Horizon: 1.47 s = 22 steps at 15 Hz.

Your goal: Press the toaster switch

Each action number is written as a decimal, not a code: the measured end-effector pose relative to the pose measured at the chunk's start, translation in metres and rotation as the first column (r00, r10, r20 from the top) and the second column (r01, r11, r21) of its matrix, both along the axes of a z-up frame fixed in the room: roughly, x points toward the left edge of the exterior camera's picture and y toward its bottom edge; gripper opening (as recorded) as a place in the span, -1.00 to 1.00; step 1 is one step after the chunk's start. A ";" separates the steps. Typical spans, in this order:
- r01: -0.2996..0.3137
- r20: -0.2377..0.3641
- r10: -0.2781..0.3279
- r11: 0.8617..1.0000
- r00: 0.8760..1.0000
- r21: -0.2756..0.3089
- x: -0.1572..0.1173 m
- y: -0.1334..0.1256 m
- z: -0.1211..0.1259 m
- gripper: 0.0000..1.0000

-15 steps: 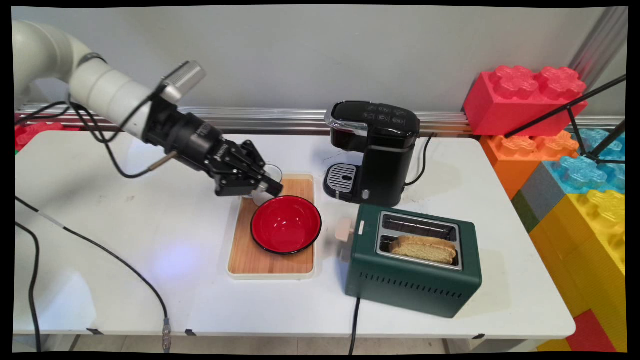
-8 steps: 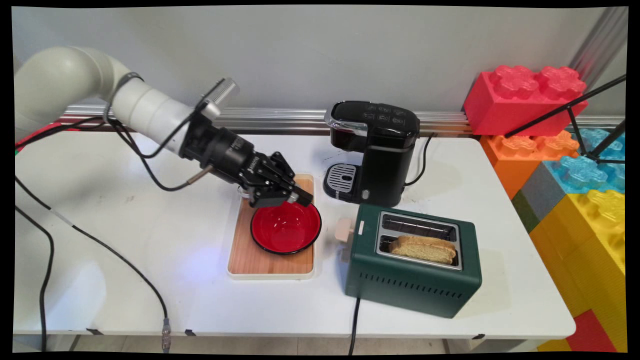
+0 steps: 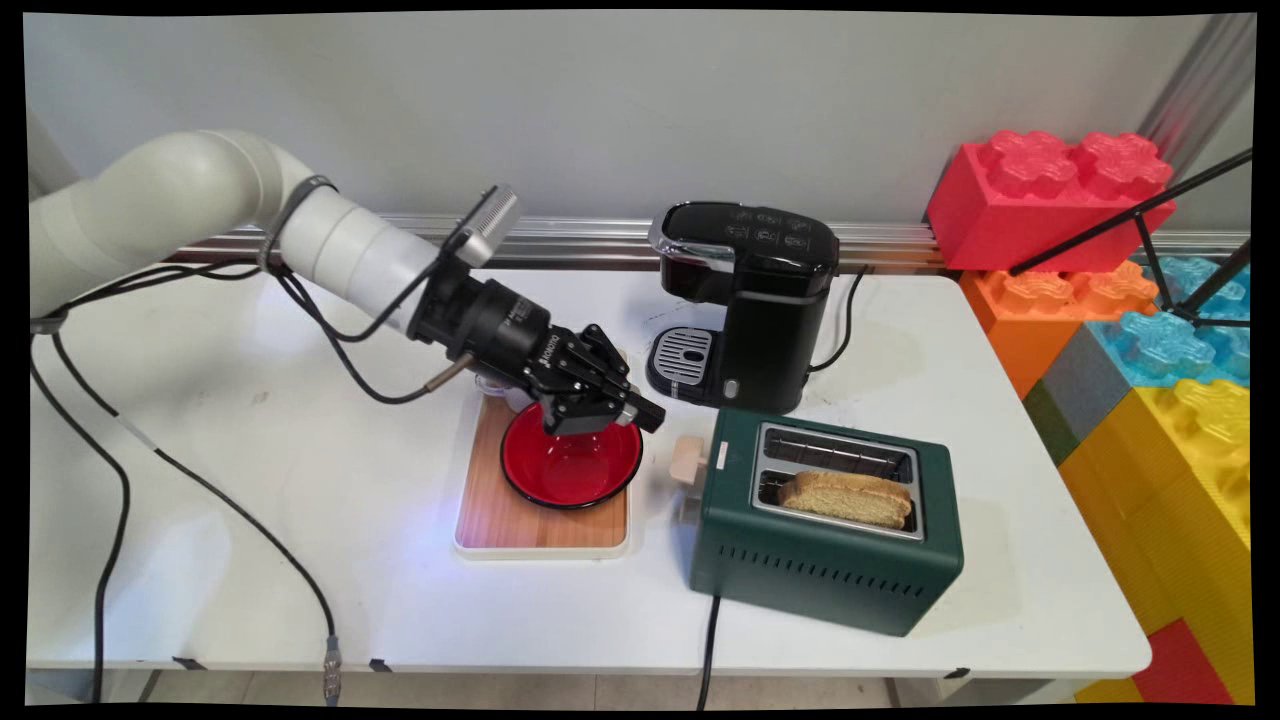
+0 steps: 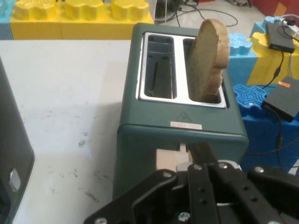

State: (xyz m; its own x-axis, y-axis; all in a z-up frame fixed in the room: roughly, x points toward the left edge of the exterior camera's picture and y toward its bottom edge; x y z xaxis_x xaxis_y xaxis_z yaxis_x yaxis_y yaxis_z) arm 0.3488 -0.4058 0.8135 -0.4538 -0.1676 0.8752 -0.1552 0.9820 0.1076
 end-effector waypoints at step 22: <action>0.029 0.075 -0.027 0.999 0.997 -0.021 -0.039 -0.013 -0.022 -1.00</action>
State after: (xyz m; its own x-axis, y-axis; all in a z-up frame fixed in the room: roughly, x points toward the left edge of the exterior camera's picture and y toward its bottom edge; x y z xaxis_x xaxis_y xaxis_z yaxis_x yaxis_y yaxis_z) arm 0.3100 -0.4184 0.7919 -0.5223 -0.1355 0.8419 -0.1347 0.9880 0.0754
